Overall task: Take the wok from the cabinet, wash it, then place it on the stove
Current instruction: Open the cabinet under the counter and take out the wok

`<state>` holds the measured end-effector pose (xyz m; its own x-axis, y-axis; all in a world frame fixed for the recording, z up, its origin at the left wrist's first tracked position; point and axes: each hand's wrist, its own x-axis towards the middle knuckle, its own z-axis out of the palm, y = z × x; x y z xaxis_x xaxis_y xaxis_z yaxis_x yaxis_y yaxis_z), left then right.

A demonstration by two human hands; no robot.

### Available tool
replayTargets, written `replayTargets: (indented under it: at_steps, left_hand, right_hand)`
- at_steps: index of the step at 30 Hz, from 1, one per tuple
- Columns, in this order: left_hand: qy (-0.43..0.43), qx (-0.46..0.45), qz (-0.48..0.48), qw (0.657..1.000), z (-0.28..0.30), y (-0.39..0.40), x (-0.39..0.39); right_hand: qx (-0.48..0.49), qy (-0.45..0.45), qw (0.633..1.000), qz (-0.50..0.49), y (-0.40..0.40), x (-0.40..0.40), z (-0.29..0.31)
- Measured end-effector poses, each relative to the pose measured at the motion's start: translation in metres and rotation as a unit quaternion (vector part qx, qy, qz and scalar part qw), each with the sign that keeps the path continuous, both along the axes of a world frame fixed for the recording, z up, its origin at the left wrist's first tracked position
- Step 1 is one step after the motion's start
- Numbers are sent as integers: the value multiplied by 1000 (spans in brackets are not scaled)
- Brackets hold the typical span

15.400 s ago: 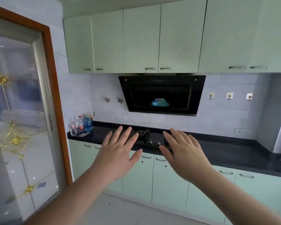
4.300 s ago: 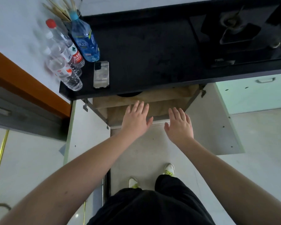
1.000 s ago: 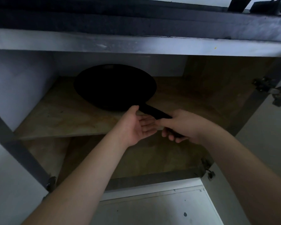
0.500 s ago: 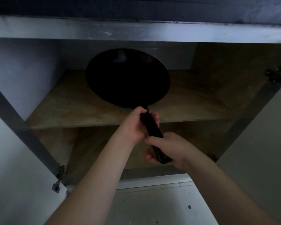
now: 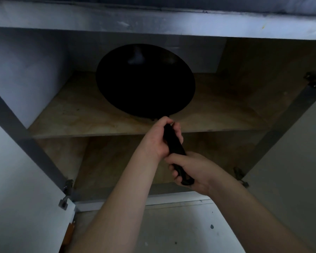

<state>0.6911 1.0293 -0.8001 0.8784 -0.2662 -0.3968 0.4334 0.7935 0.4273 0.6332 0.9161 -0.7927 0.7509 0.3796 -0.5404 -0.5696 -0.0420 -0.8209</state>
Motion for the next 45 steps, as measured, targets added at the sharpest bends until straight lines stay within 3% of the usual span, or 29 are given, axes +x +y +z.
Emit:
replayTargets:
  at_steps: [9,14,20,30,35,45]
  left_hand:
    - [47,63,-38,996,-7,2,6]
    - [11,105,-44,993,-12,3,4]
    - [12,50,-46,998,-19,-2,9]
    - [22,103,-34,994,-26,-1,9]
    - [73,96,-23,992,-15,0,11]
    - [180,152,-63,970,37,0,-9]
  right_hand:
    - [-89,-25,995,29,11,0,-7]
    - [-93,-24,995,-10,14,0,-13]
    - [-117,-74,990,-20,11,-1,-23]
    - [-118,-109,987,-24,16,-3,-37]
    - [-159,-111,981,-18,16,1,-26]
    - [-147,14,985,-86,31,-29,34]
